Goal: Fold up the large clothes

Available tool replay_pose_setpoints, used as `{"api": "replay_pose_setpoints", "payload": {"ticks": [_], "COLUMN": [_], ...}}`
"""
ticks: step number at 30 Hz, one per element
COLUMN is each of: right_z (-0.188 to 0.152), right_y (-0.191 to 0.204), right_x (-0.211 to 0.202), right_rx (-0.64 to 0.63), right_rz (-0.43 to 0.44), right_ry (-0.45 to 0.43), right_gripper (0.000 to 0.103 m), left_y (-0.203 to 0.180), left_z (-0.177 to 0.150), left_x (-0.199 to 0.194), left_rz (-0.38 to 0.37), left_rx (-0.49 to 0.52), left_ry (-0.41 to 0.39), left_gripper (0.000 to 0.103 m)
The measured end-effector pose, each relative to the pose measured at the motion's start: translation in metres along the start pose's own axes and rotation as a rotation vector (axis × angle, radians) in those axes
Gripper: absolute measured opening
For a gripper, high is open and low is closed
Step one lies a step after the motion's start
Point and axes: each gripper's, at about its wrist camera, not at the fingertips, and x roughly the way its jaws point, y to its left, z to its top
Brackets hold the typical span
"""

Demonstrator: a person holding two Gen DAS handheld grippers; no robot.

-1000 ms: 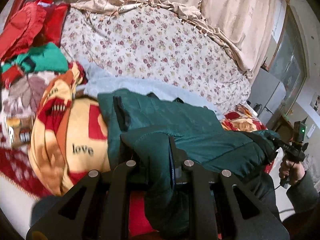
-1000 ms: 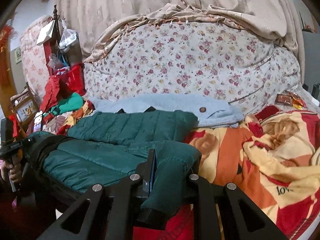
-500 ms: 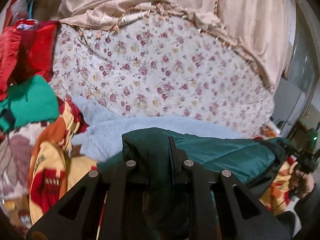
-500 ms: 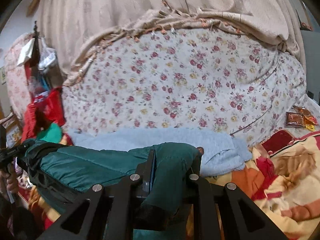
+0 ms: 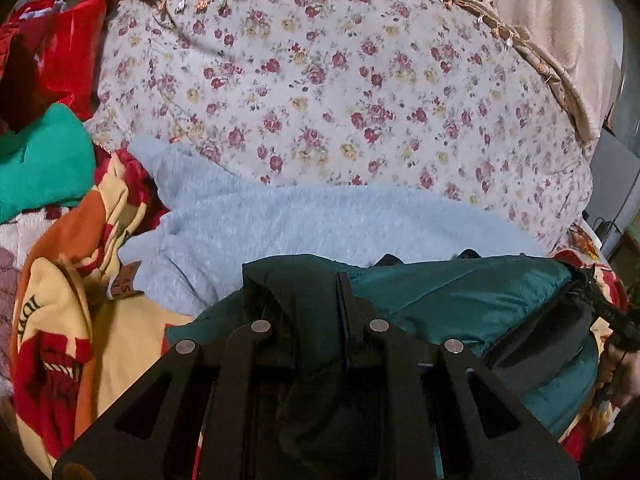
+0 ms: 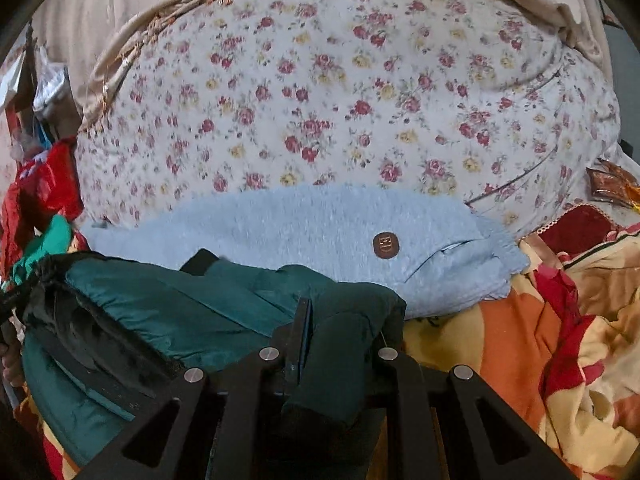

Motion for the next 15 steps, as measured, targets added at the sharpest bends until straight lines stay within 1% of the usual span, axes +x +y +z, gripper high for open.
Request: {"api": "replay_pose_setpoints", "payload": {"ticks": [8, 15], "right_z": [-0.007, -0.008], "right_y": [-0.001, 0.0], "right_x": [0.012, 0.012], "right_rx": [0.005, 0.008], "right_rz": [-0.009, -0.008], "right_ry": [0.029, 0.032], "right_gripper": [0.014, 0.014], "left_y": [-0.006, -0.007], "left_z": [-0.003, -0.003], "left_x": [0.007, 0.007], "left_rz": [0.037, 0.042], "left_rx": [0.019, 0.024], "left_ry": [0.012, 0.013], "left_gripper": [0.016, 0.016]}}
